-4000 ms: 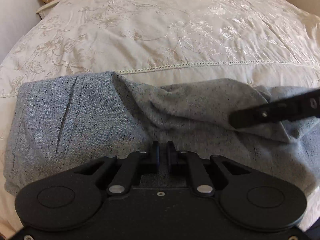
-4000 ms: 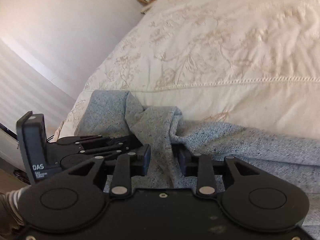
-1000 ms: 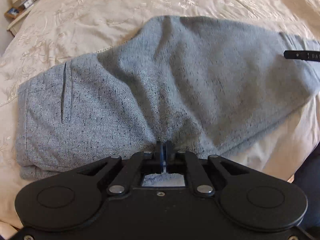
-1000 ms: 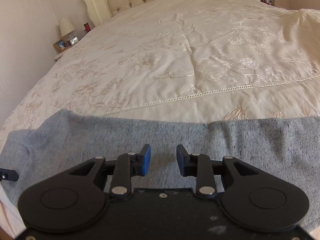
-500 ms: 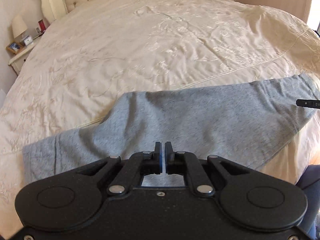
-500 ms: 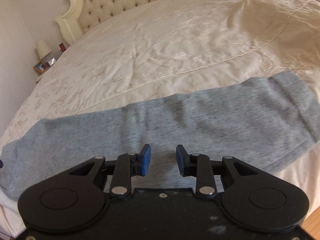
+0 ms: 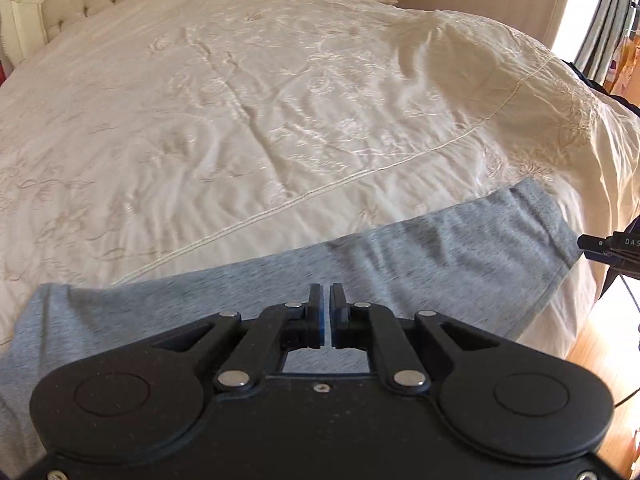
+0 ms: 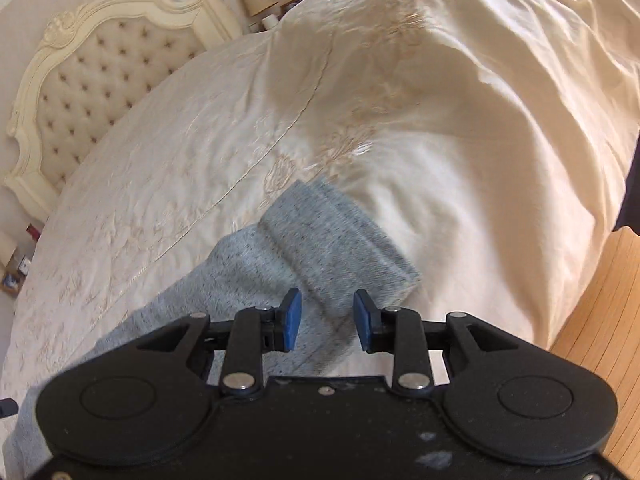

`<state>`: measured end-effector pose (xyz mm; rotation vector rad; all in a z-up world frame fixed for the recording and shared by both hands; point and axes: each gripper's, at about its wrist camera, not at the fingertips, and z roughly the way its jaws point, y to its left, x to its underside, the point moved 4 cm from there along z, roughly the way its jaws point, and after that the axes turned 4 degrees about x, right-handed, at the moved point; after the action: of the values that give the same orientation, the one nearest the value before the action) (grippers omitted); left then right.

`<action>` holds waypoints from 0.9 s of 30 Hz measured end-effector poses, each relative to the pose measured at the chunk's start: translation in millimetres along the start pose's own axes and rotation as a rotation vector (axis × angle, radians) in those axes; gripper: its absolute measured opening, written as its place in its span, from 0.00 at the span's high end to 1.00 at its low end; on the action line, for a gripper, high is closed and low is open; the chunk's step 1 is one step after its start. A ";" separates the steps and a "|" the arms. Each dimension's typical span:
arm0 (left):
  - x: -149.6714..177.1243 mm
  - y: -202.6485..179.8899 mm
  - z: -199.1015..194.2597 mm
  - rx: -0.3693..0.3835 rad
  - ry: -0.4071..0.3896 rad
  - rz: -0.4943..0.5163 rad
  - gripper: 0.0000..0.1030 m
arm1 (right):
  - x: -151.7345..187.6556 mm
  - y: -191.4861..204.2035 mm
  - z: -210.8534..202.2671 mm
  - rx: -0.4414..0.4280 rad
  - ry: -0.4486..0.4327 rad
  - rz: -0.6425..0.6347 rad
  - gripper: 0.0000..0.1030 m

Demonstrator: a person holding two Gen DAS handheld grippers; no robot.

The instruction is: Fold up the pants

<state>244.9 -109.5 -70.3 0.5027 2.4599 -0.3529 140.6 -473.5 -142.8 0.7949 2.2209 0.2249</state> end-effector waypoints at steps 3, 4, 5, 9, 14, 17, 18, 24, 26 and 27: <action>-8.6 -32.0 26.6 0.014 0.012 0.029 0.88 | -9.7 -19.9 -6.4 -0.008 0.005 0.045 0.68; -9.2 -41.9 34.5 0.022 0.015 0.043 0.88 | -11.0 -25.3 -7.3 -0.017 0.011 0.062 0.68; -11.0 -51.0 44.1 0.020 0.022 0.053 0.87 | -10.4 -31.2 -9.3 -0.029 0.020 0.080 0.67; -17.9 -70.9 83.1 -0.009 0.030 0.080 0.87 | -5.8 -51.5 -5.9 -0.068 0.056 0.132 0.66; -28.7 -65.7 130.3 -0.084 0.059 0.057 0.87 | 4.0 -68.0 5.4 -0.101 0.070 0.196 0.64; -34.8 -59.2 145.5 -0.118 0.053 0.041 0.87 | 4.4 -71.0 11.0 -0.145 0.057 0.216 0.63; -37.7 -57.8 148.0 -0.136 0.047 0.041 0.87 | 0.5 -67.9 15.1 -0.160 0.052 0.215 0.63; -49.3 -44.2 153.6 -0.112 0.068 -0.022 0.88 | -14.8 -57.7 30.3 -0.217 0.044 0.156 0.62; -58.8 -41.7 150.1 -0.089 0.072 -0.044 0.87 | -18.8 -56.1 34.6 -0.242 0.044 0.135 0.62; -62.6 -38.0 145.0 -0.078 0.068 -0.065 0.87 | -21.1 -55.8 36.5 -0.257 0.045 0.120 0.62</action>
<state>348.3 -212.5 -141.5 0.4088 2.5489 -0.2690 151.1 -533.3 -177.3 0.7873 2.1321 0.5792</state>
